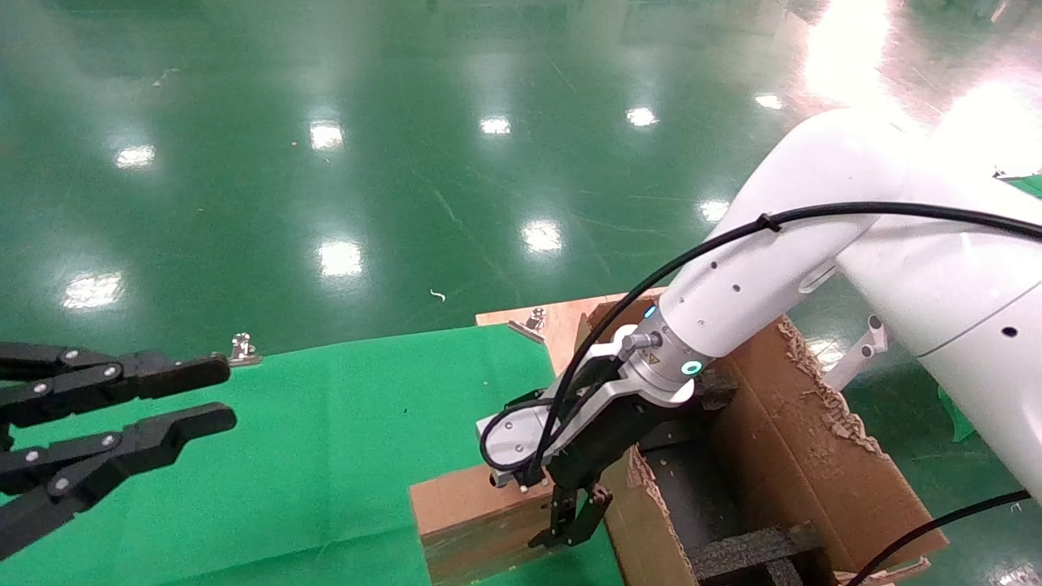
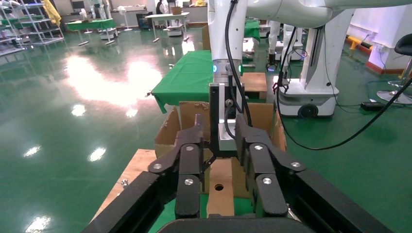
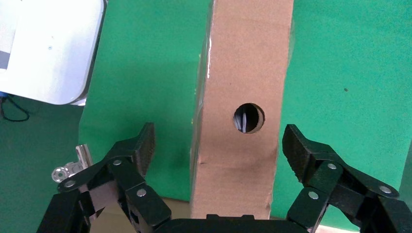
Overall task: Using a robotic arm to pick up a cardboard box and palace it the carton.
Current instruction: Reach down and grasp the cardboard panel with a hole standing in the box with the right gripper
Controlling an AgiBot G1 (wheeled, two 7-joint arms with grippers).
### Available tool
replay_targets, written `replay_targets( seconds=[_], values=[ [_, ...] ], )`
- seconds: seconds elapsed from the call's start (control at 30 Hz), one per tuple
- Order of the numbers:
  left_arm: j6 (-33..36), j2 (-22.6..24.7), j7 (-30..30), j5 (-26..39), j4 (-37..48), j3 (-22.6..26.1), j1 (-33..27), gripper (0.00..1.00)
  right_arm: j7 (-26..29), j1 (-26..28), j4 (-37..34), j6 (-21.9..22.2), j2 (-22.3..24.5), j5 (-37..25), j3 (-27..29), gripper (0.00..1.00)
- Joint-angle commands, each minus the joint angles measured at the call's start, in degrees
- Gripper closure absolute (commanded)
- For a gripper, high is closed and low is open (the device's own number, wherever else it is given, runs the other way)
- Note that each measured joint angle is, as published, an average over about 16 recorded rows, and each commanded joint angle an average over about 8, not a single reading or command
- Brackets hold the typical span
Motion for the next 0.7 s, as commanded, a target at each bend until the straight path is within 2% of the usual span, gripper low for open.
replay_targets(
  seconds=[0.03, 0.7],
  values=[
    [0.0, 0.0, 0.0, 0.0, 0.0, 0.0, 0.0, 0.0, 0.04, -0.08, 0.1, -0.02, 0.07, 0.01, 0.14, 1.0],
    [0.0, 0.0, 0.0, -0.02, 0.0, 0.0, 0.0, 0.0, 0.23, -0.33, 0.39, -0.08, 0.31, 0.07, 0.62, 1.0]
  ],
)
